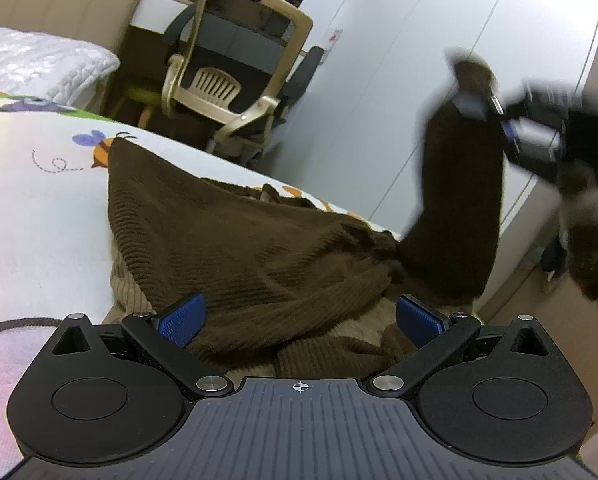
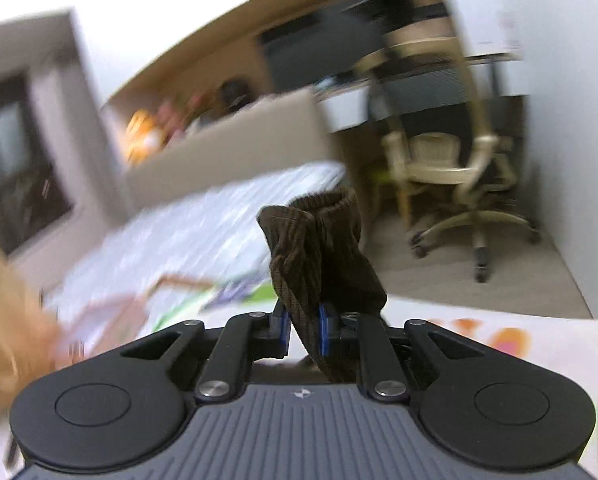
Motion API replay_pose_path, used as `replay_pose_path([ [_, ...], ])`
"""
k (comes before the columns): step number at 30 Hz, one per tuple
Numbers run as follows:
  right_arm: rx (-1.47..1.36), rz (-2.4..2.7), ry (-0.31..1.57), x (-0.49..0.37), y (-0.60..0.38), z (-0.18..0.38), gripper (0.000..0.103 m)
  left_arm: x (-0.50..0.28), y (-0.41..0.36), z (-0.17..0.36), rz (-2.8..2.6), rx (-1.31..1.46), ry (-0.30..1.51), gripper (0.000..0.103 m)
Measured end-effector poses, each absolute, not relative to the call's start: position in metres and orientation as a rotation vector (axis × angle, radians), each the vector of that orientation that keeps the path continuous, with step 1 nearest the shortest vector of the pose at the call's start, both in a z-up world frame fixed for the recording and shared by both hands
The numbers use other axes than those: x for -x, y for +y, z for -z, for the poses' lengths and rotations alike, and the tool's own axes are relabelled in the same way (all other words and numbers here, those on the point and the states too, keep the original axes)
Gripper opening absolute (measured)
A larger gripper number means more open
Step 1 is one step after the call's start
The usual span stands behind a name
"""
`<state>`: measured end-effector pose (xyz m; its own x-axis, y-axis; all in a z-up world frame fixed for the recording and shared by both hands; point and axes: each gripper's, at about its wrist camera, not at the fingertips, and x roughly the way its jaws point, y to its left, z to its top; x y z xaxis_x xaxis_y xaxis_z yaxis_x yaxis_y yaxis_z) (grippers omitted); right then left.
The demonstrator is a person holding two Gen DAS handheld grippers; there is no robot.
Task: Fold clothes
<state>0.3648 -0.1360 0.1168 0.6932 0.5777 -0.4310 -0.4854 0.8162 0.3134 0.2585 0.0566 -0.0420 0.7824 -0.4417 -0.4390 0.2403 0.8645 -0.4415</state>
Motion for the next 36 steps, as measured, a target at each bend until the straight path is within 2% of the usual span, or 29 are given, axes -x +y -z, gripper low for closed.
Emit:
replay_pose_path([
  [2,-0.124,-0.643,0.582,-0.363,-0.106,-0.108,0.014,-0.258,0.056,0.042,0.382,0.373,0.563,0.103],
  [4,-0.094,-0.687,0.627,-0.362,-0.082,-0.101,0.022,-0.258,0.056,0.042,0.386,0.375,0.565,0.103],
  [5,-0.093,-0.709,0.651,-0.362,-0.073,-0.099,0.028,-0.258,0.056,0.042,0.388,0.378,0.566,0.103],
  [6,-0.092,-0.731,0.676,-0.363,-0.064,-0.097,0.042,-0.258,0.057,0.042,0.39,0.38,0.567,0.103],
  [7,-0.104,-0.753,0.684,-0.361,-0.063,-0.097,0.052,-0.259,0.057,0.042,0.391,0.382,0.568,0.103],
  [16,-0.192,-0.67,0.602,-0.333,-0.136,-0.097,0.081,-0.261,0.057,0.041,0.391,0.381,0.578,0.103],
  [25,-0.517,-0.384,0.607,-0.337,-0.271,-0.001,0.086,-0.262,0.062,0.044,0.397,0.412,0.589,0.103],
  [29,-0.675,-0.37,0.522,-0.332,-0.308,0.017,0.092,-0.262,0.065,0.045,0.395,0.432,0.588,0.103],
  [33,-0.704,-0.283,0.445,-0.33,-0.334,0.025,0.099,-0.259,0.061,0.042,0.356,0.416,0.582,0.103],
  [36,-0.74,-0.22,0.485,-0.336,-0.344,0.037,0.1,-0.246,0.049,0.031,0.273,0.318,0.524,0.103],
])
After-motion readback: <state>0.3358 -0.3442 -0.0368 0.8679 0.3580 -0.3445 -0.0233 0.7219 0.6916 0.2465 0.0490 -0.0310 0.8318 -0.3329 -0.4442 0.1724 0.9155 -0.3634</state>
